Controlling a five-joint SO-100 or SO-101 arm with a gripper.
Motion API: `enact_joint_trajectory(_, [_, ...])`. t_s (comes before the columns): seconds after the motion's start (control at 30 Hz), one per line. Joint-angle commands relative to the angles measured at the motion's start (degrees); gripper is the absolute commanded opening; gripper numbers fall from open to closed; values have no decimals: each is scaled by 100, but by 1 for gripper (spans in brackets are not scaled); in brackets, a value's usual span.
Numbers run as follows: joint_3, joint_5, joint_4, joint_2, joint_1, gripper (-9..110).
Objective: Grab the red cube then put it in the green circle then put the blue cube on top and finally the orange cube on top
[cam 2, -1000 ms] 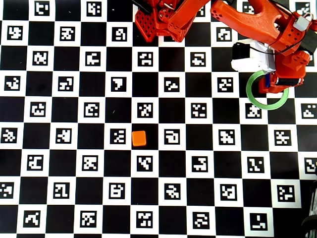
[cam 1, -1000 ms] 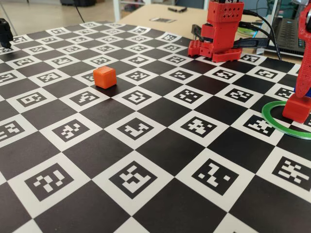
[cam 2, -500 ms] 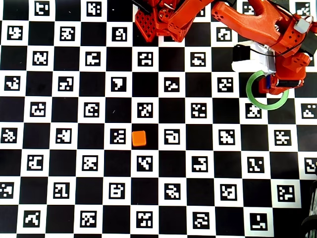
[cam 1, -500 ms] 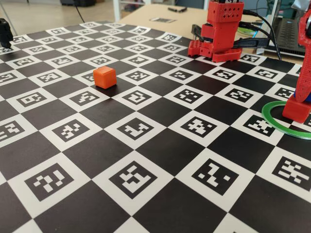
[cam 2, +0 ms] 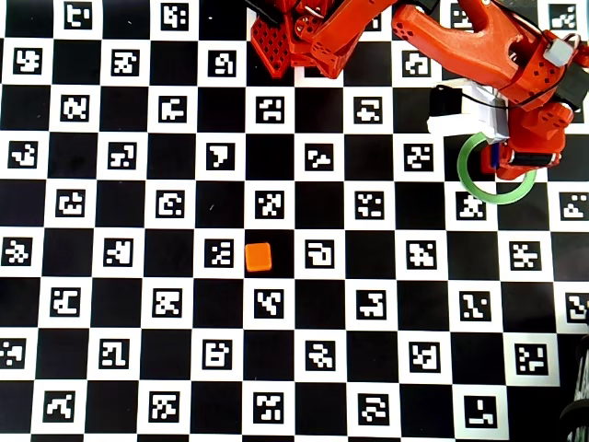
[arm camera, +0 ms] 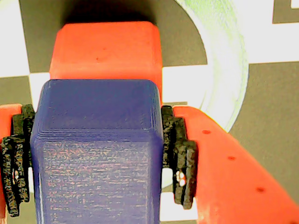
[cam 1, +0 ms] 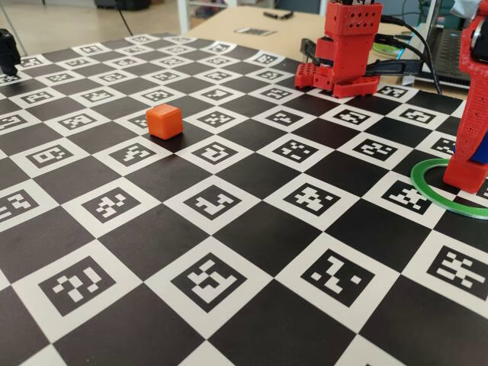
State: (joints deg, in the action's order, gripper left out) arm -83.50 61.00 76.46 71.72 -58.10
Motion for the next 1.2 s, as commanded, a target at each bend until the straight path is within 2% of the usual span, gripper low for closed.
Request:
enact_joint_trajectory(0.0, [44, -70, 79, 132, -9, 7])
enact_joint_trajectory(0.3, [-26, -158, 79, 97, -97, 9])
enact_joint_trajectory(0.53, [-18, 35, 211, 158, -132, 30])
enact_joint_trajectory(0.7, [79, 18, 325, 272, -167, 36])
enact_joint_trajectory(0.97, [809, -360, 1222, 782, -149, 44])
enact_joint_trajectory(1.17, [1494, -1134, 1951, 1433, 378, 44])
